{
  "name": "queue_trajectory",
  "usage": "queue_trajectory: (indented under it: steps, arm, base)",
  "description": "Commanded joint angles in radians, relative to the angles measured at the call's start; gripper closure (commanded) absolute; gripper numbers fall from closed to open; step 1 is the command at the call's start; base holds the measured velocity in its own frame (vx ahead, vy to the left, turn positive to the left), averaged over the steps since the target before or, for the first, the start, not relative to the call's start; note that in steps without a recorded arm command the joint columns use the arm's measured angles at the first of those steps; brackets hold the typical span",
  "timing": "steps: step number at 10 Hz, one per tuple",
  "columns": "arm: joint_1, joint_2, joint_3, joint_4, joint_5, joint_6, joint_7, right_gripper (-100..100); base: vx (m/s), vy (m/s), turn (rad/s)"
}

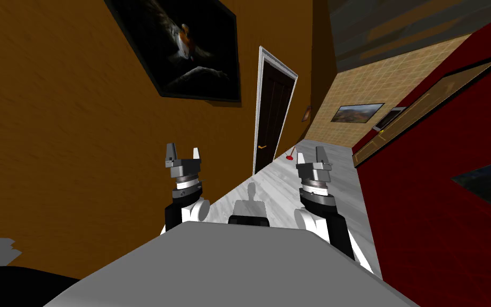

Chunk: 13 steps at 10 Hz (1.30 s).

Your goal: Pull the door open

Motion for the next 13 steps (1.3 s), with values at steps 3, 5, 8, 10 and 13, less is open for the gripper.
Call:
queue_trajectory:
  steps: [3, 5, 8, 10, 13]
  arm:
    - [-0.019, -0.015, 0.011, 0.064, -0.018, -0.017, 0.000, -100]
    - [-0.032, -0.025, 0.018, 0.110, -0.030, -0.028, 0.000, -100]
    - [-0.047, -0.037, 0.027, 0.163, -0.045, -0.042, -0.001, -100]
    - [-0.060, -0.047, 0.034, 0.207, -0.057, -0.054, -0.001, -100]
    - [-0.080, -0.061, 0.045, 0.276, -0.076, -0.071, -0.001, -100]
  base:
    - [0.085, -0.058, 0.103]
    - [0.091, -0.051, 0.123]
    - [0.075, -0.054, 0.082]
    - [0.078, -0.070, 0.105]
    - [0.078, -0.077, 0.120]
